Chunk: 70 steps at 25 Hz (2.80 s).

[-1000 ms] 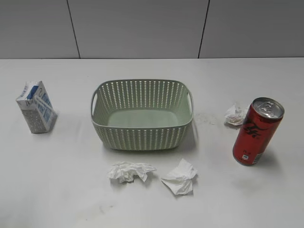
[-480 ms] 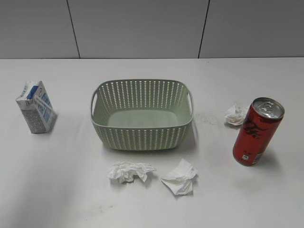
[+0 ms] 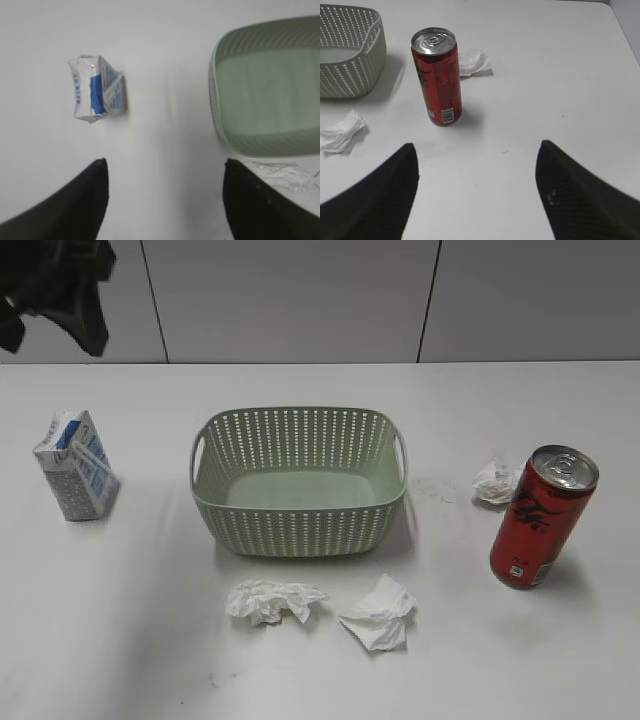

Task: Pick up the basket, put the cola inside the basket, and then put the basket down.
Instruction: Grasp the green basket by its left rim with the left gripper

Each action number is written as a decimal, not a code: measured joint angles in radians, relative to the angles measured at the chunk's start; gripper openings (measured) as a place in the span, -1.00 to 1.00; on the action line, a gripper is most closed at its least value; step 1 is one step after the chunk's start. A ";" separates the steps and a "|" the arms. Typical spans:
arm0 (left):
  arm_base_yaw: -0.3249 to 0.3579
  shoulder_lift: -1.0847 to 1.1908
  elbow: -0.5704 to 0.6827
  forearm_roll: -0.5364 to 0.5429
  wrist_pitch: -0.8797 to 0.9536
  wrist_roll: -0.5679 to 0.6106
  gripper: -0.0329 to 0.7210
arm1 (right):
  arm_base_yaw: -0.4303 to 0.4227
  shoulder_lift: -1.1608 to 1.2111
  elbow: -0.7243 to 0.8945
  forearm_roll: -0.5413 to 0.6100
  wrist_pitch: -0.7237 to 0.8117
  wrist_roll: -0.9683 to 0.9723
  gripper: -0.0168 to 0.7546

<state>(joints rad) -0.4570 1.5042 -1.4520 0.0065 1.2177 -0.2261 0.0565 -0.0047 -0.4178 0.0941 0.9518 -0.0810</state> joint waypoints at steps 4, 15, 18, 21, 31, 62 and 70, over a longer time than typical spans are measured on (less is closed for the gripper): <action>-0.025 0.093 0.000 0.004 0.000 -0.035 0.52 | 0.000 0.000 0.000 0.000 0.000 0.001 0.51; -0.062 0.272 -0.002 -0.065 -0.103 -0.097 0.52 | 0.000 0.000 0.000 0.000 0.000 0.001 0.51; -0.062 0.314 -0.002 -0.047 -0.127 -0.099 0.52 | 0.000 0.000 0.000 0.000 0.000 0.001 0.51; -0.062 0.348 -0.002 -0.030 -0.152 -0.099 0.52 | 0.000 0.000 0.000 0.000 0.000 0.002 0.51; -0.062 0.426 -0.003 -0.034 -0.192 -0.099 0.52 | 0.000 0.000 0.000 0.000 0.000 0.005 0.51; -0.062 0.521 -0.007 -0.121 -0.245 -0.099 0.44 | 0.000 0.000 0.000 0.000 0.000 0.005 0.51; -0.062 0.521 -0.007 -0.124 -0.259 -0.101 -0.84 | 0.000 0.000 0.000 0.000 0.000 0.005 0.51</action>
<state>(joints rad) -0.5187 2.0252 -1.4590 -0.1179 0.9591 -0.3273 0.0565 -0.0047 -0.4178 0.0941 0.9518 -0.0760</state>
